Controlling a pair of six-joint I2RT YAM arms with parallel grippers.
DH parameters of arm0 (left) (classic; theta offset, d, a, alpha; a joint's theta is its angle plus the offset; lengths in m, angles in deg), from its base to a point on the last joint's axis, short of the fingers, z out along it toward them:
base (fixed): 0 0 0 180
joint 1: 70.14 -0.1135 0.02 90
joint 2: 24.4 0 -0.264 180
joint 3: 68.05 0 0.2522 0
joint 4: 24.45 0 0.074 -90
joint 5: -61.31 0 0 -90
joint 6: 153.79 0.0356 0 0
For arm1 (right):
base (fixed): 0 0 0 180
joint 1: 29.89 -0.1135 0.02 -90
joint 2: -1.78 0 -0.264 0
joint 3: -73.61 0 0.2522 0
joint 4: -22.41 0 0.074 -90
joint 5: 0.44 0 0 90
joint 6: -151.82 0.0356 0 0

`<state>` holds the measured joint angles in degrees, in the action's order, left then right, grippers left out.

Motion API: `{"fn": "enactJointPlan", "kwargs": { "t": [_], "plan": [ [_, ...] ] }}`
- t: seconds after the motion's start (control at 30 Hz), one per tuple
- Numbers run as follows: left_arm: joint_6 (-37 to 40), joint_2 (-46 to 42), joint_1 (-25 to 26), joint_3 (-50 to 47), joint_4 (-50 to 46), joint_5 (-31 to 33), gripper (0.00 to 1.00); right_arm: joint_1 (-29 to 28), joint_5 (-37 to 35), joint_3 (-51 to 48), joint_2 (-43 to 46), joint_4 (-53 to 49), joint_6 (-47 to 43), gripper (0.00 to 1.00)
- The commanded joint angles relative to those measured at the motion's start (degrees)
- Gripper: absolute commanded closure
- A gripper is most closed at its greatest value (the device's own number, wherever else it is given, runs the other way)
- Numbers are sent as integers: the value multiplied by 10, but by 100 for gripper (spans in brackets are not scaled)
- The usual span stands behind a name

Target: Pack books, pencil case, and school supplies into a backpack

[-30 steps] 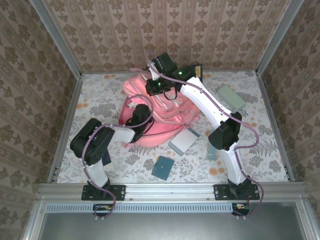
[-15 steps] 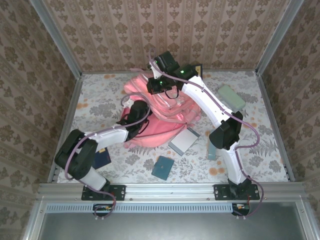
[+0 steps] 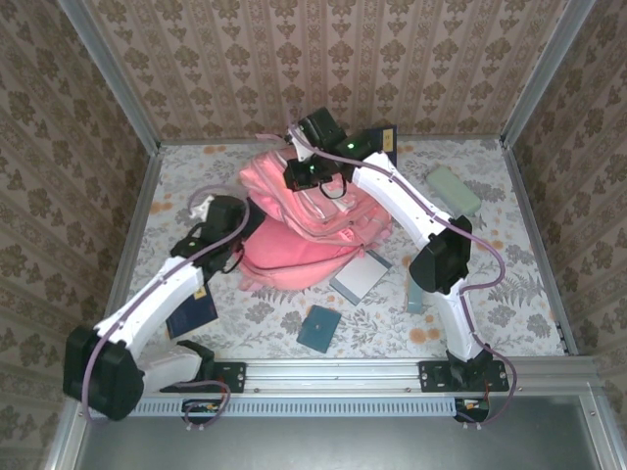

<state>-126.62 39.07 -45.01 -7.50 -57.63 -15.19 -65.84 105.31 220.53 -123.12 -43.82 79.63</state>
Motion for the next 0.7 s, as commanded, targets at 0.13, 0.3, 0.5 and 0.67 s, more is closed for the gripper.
{"fn": "enactJointPlan", "kwargs": {
  "t": [0.13,0.3,0.5,0.67],
  "plan": [
    [100,-108,-137,-39,-167,-94,1,-15,-110,-50,15,21,-40,63],
    [155,-148,-266,-70,-215,-162,1,-44,-127,-89,33,47,-37,57],
    [221,-145,-376,-81,-260,-163,1,-105,-88,-131,37,103,-2,57],
    [228,-142,-453,-110,-255,-144,1,-162,-71,-158,17,148,23,58]
  ]
}}
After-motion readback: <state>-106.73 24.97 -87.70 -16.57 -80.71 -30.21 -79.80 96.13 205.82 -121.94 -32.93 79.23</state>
